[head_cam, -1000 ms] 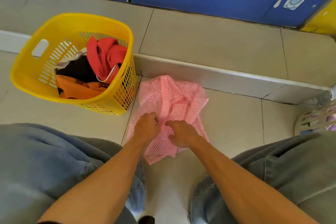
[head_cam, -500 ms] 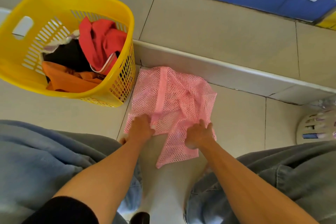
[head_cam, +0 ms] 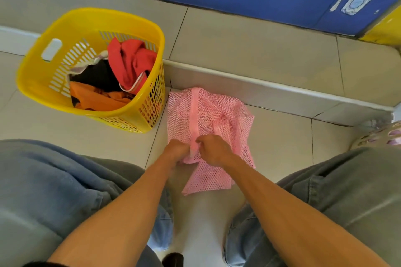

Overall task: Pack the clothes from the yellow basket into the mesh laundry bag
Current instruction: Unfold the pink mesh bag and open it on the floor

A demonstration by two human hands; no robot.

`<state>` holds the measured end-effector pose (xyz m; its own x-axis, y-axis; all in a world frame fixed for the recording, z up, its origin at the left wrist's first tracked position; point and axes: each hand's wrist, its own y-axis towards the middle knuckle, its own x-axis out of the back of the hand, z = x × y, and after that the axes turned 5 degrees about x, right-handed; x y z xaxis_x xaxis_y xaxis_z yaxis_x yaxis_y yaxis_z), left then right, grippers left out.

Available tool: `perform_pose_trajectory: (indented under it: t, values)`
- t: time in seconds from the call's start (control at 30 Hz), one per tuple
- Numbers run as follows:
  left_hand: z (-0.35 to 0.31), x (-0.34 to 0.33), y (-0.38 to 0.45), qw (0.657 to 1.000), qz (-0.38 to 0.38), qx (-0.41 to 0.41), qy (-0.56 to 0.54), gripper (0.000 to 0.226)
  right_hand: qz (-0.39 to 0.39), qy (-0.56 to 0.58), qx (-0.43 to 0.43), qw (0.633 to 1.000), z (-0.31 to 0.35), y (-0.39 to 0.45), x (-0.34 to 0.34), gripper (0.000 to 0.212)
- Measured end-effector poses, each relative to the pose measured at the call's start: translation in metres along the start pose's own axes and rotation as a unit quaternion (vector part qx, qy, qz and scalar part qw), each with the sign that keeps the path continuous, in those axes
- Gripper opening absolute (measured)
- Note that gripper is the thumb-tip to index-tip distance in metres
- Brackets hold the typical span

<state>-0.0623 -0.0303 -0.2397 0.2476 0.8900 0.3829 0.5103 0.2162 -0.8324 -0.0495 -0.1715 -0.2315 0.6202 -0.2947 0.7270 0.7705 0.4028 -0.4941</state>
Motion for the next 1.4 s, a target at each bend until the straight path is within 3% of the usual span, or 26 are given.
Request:
perform_pose_trajectory:
  t: [0.07,0.37,0.7,0.9,1.03,1.1,1.2,1.3,1.4]
  values:
    - [-0.008,0.009,-0.014,1.000,-0.001,-0.013,-0.025,0.016,-0.005,0.021,0.008,1.000,0.006,-0.004,0.006,0.042]
    - [-0.013,0.036,-0.068,0.993,0.002,-0.119,0.010,0.012,-0.124,0.078,0.029,0.989,0.037,-0.041,0.042,0.014]
    - [-0.020,0.038,-0.098,0.986,-0.015,-0.168,0.010,0.014,-0.155,0.112,0.018,0.981,0.045,-0.070,0.051,0.026]
    - [-0.027,0.029,-0.102,0.965,-0.076,-0.188,0.166,0.019,-0.160,0.025,0.036,0.986,0.045,-0.073,0.062,0.024]
    - [-0.035,0.024,-0.105,0.952,-0.071,-0.163,0.249,0.028,-0.203,0.001,0.007,0.979,0.031,-0.071,0.069,0.021]
    - [-0.032,0.025,-0.103,0.944,-0.066,-0.145,0.290,0.014,-0.218,-0.001,-0.012,0.976,0.022,-0.071,0.073,0.021]
    - [-0.018,0.029,-0.095,0.929,-0.099,-0.129,0.331,0.033,-0.232,0.012,-0.028,0.972,0.015,-0.069,0.076,0.022]
    - [-0.013,0.030,-0.094,0.928,-0.175,-0.166,0.284,0.040,-0.220,0.033,-0.017,0.975,0.023,-0.067,0.075,0.022]
    - [-0.019,0.026,-0.094,0.929,-0.186,-0.260,0.186,0.043,-0.187,0.051,0.014,0.981,0.037,-0.061,0.073,0.019]
